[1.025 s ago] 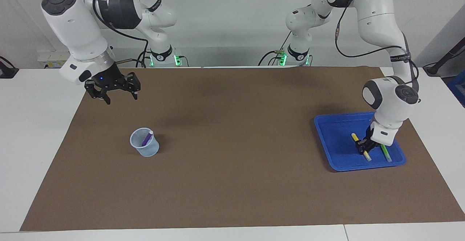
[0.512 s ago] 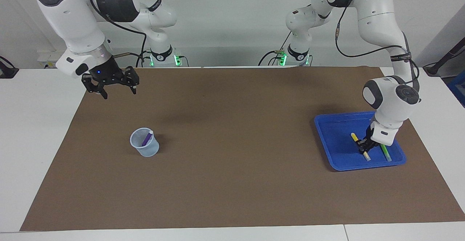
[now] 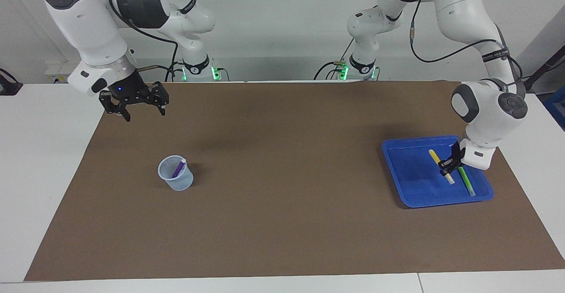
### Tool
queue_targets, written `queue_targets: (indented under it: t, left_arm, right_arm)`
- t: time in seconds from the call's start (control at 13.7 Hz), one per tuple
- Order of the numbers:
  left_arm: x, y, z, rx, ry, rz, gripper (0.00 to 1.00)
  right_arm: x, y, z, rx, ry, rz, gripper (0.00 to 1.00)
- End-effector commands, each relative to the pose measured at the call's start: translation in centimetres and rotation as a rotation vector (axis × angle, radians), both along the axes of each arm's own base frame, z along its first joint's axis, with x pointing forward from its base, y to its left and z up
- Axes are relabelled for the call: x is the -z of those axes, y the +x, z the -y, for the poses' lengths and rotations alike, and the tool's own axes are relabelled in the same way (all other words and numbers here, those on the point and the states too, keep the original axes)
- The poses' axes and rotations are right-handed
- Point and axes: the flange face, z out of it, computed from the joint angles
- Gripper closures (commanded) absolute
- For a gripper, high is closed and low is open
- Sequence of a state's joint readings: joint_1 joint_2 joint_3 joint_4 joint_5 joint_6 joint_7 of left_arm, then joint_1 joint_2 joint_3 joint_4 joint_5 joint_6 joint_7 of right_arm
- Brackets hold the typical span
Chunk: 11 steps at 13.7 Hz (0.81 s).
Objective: Transfer and insert pens with both arms
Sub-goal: 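Grasp the yellow pen with the left gripper while the right gripper withdraws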
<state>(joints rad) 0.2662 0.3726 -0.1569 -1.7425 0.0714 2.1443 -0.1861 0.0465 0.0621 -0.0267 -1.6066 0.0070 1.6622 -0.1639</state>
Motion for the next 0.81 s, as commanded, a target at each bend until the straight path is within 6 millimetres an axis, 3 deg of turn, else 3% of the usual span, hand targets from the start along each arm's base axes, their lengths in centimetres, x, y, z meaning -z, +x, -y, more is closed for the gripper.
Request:
queue_targets:
  t: [0.0,0.07,0.29,0.44,0.73]
  left_arm:
    - [-2.9,-1.1,0.5,-0.076,-0.021,-0.007,1.0]
    - [-3.6,-1.3,0.6,-0.114,-0.023,-0.008,1.0]
    - [-5.3,-1.6,3.9,-0.263,-0.074,-0.01,1.0]
    - [-6.6,-1.9,7.7,-0.388,-0.078,-0.017,1.0]
    - [-8.8,-2.9,17.5,-0.609,-0.143,-0.03,1.0]
  right_arm:
    - [0.0,-0.6,-0.2,0.015,-0.001,0.016,0.02]
    - [0.0,-0.6,-0.2,0.015,-0.001,0.016,0.02]
    - [0.1,-0.8,-0.1,0.015,0.0,0.003,0.01]
    - [0.2,-0.9,0.0,0.017,0.002,-0.001,0.01]
    - [0.6,-1.2,-0.2,0.025,0.05,-0.012,0.0]
